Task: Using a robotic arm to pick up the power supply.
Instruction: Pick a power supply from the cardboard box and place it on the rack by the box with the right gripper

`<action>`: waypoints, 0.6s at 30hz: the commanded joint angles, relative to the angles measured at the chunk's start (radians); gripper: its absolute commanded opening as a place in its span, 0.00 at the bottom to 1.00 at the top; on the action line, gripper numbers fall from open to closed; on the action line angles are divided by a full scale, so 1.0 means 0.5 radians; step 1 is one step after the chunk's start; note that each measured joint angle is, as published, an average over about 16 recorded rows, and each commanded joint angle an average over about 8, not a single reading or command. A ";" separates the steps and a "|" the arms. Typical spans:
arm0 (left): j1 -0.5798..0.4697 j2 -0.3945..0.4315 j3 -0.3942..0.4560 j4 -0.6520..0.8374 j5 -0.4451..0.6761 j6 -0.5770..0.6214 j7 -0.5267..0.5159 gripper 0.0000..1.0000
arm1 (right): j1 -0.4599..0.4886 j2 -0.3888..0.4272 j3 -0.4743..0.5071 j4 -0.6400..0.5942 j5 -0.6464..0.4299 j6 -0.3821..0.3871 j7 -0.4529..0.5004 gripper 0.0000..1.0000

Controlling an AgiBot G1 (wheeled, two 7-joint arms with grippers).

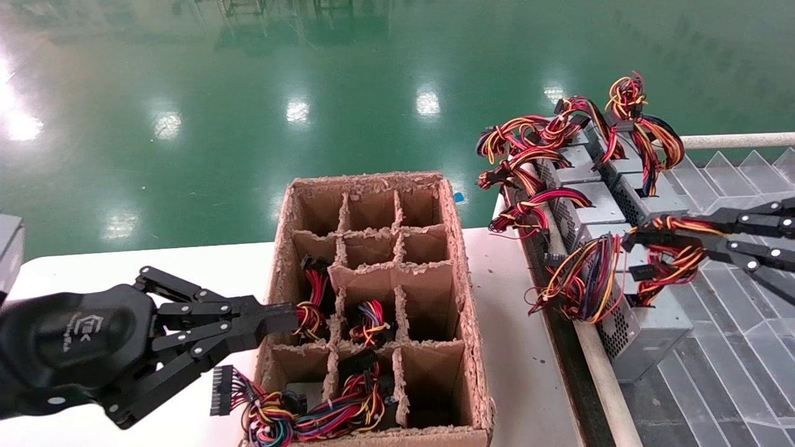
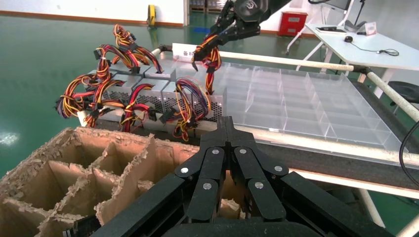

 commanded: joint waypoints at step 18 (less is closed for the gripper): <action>0.000 0.000 0.000 0.000 0.000 0.000 0.000 0.00 | -0.050 -0.066 -0.058 -0.007 -0.031 0.025 0.041 1.00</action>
